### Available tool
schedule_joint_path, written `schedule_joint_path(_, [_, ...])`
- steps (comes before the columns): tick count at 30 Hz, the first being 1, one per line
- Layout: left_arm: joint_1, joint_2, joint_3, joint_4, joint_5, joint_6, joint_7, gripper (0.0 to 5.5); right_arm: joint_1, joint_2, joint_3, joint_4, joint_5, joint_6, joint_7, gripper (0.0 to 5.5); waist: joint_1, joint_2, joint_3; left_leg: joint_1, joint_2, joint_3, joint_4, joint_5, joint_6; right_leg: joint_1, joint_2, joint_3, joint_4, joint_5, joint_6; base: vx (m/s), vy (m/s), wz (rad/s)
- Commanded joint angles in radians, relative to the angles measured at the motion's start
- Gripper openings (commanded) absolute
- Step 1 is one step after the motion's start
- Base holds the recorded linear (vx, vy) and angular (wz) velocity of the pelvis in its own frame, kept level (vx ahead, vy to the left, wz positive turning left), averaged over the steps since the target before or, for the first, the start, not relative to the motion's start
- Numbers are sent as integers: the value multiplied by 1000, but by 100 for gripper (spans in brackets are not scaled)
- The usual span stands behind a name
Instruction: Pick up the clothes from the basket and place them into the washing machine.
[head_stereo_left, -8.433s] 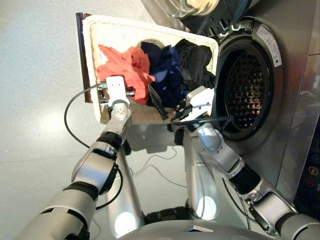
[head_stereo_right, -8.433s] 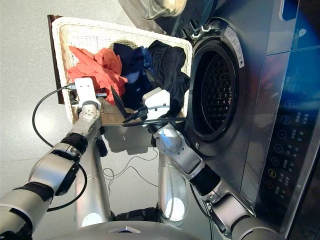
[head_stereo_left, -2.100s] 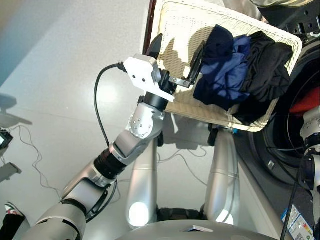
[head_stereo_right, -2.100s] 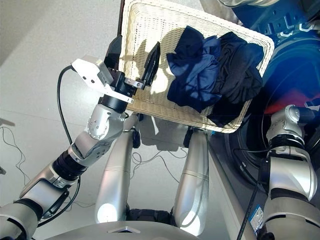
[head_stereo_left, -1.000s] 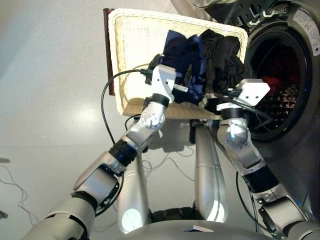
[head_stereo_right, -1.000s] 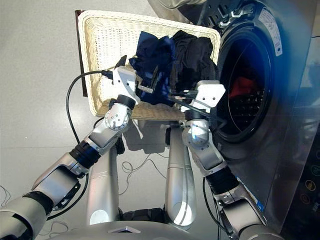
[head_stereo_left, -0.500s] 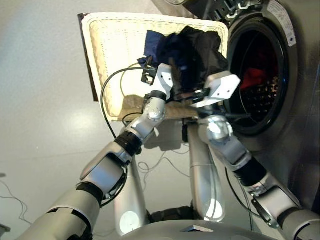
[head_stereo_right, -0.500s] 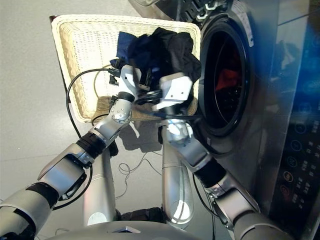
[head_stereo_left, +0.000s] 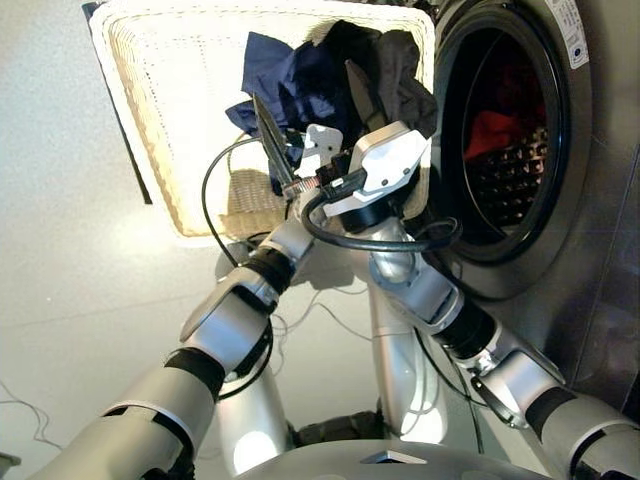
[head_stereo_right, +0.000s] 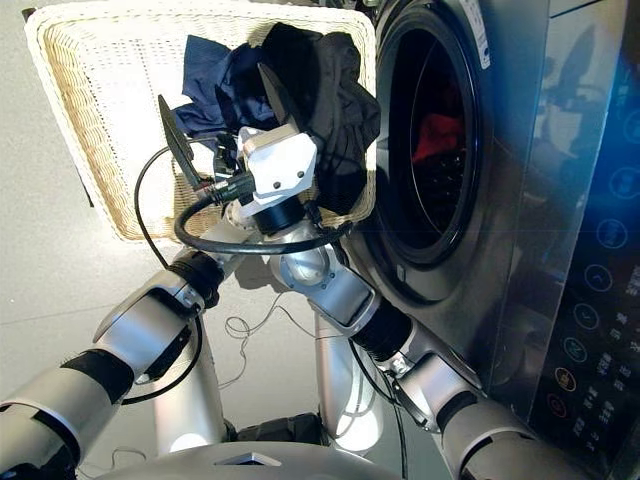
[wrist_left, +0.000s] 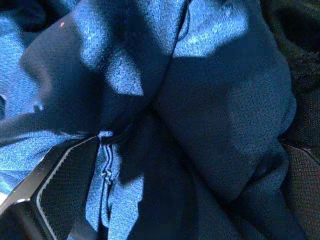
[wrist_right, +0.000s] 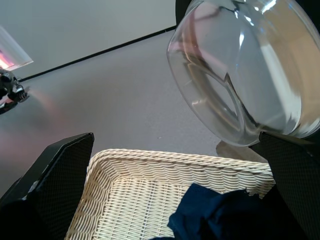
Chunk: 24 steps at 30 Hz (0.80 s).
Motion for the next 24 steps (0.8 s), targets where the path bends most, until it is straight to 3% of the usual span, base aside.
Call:
schedule_joint_path(1, [-91,-35,33,119,-33,-11,4,550,-37,-24,20,-111,27,-56,12,550,-20,-26,-4,-68,23,-39,205,-132,3,-12,14,-29,-103,85,51,0,0,0])
schedule_joint_path(9, [-106,-28,69,156,-70,-3,23,550,-39,-47,27,-123,43,-52,16,550,-19,-26,-4,-91,21,-36,222,-140,4,-22,12,-29,-104,96,56,0,0,0])
schedule_joint_path(10, [-104,-30,70,158,-73,-3,26,494,-40,-50,26,-124,41,-50,14,550,-18,-24,-4,-92,19,-37,223,-141,4,-22,12,-29,-104,98,55,0,0,0])
schedule_joint_path(11, [-104,-32,71,162,-75,-1,26,140,-41,-51,27,-123,40,-49,12,550,-16,-24,-4,-92,18,-36,223,-141,5,-22,11,-28,-106,99,56,0,0,0])
schedule_joint_path(12, [-104,-31,73,164,-71,3,25,0,-41,-58,22,-126,36,-47,11,550,-15,-23,-4,-91,18,-35,223,-142,5,-18,9,-28,-110,101,56,0,0,0])
schedule_joint_path(15, [-102,-31,73,166,-70,5,25,0,-42,-61,22,-124,34,-46,11,550,-14,-22,-4,-89,18,-34,222,-142,5,-16,8,-27,-111,102,57,33,13,15])
schedule_joint_path(16, [-86,-36,74,165,-68,5,23,0,-32,-64,21,-117,27,-44,8,550,-12,-19,-4,-60,16,-39,229,-177,-1,12,5,-28,-103,69,61,13,54,46])
schedule_joint_path(17, [-86,-35,79,160,-69,0,22,0,-37,-78,11,-106,3,-39,2,550,-14,-22,-4,-72,9,-33,210,-139,6,3,2,-26,-128,109,57,13,54,50])
schedule_joint_path(21, [-26,-33,67,87,-46,-15,20,0,-16,-131,-16,-110,6,-48,44,550,-5,-15,-4,-50,-2,-37,194,-137,10,33,-2,-30,-146,113,57,-20,6,2])
schedule_joint_path(24, [84,23,12,-126,42,-40,17,0,62,-215,-110,-89,-65,-29,5,550,12,7,-4,-6,-22,-35,144,-124,15,81,-15,-36,-186,122,62,14,19,44])
